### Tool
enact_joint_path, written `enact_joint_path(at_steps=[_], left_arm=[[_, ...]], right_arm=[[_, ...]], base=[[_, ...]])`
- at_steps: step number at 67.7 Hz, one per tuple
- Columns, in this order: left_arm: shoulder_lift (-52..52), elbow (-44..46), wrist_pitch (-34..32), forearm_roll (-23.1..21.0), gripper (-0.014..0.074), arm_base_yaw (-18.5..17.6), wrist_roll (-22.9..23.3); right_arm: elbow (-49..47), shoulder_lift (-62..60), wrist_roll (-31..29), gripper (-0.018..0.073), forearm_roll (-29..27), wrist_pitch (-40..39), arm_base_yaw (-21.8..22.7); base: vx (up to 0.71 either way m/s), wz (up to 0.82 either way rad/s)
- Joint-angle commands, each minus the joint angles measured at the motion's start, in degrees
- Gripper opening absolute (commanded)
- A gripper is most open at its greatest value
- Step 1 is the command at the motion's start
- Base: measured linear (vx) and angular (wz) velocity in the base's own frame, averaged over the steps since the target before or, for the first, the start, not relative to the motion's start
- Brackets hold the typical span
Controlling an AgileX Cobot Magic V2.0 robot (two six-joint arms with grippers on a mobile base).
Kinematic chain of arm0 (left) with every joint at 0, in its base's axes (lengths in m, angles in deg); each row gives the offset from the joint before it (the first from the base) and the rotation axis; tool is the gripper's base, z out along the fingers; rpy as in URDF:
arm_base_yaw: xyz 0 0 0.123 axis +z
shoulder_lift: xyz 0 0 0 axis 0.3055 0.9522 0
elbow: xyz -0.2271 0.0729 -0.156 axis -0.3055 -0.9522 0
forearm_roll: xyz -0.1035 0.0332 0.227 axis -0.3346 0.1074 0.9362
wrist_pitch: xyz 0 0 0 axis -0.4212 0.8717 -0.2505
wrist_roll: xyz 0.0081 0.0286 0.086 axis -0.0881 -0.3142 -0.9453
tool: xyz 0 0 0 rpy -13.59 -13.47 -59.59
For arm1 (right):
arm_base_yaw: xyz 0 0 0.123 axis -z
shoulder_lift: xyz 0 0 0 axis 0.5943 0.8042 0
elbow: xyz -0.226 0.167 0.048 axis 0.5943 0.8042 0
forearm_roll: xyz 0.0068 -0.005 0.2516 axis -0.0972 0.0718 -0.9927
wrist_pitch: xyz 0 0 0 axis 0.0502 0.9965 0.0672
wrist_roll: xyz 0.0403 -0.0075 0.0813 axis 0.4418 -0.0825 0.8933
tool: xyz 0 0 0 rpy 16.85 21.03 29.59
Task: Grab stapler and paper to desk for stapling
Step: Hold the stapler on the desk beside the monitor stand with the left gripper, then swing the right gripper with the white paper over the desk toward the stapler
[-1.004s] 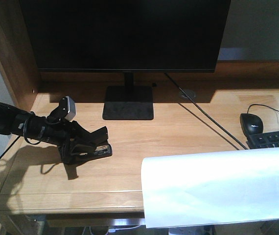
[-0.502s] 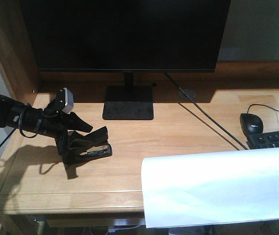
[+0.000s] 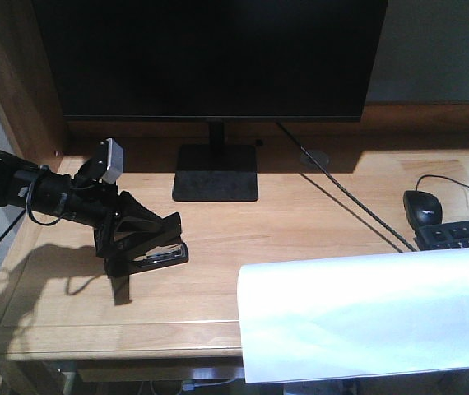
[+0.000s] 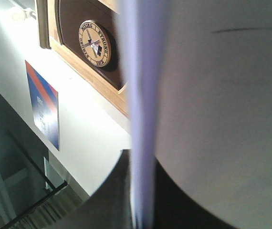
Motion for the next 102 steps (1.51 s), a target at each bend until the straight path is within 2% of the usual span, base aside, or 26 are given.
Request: enact_joint_path(at_steps=[1,82,94,97,102], left_arm=[[-3.6,1.4,2.0,-3.5,-0.0008,-0.7,0.6],[-3.6,1.4,2.3,-3.4,-0.0006,-0.5,0.6],[-3.6,1.4,2.3,-3.4,-0.0006,-0.5,0.6],[-3.6,1.4,2.3,-3.4,-0.0006,-0.5,0.6],[-3.6,1.4,2.3,-3.4,-0.0006,-0.5,0.6]], right_arm=[[0.2,0.5,-0.7,-0.0002,-0.3,-3.2,0.1],[0.2,0.5,-0.6,-0.0002,-1.2,-3.0,0.1],[-0.2,1.2,-0.5,-0.0002,4.7,-0.9,0.1],[-0.9,2.1,-0.4,-0.0002,8.2,0.4,0.1],[-2.6,3.6,-0.1,-0.0002,17.3,1.2,0.1]], base=[[0.00,0.00],[0.00,0.00],[0.00,0.00],[0.00,0.00],[0.00,0.00]])
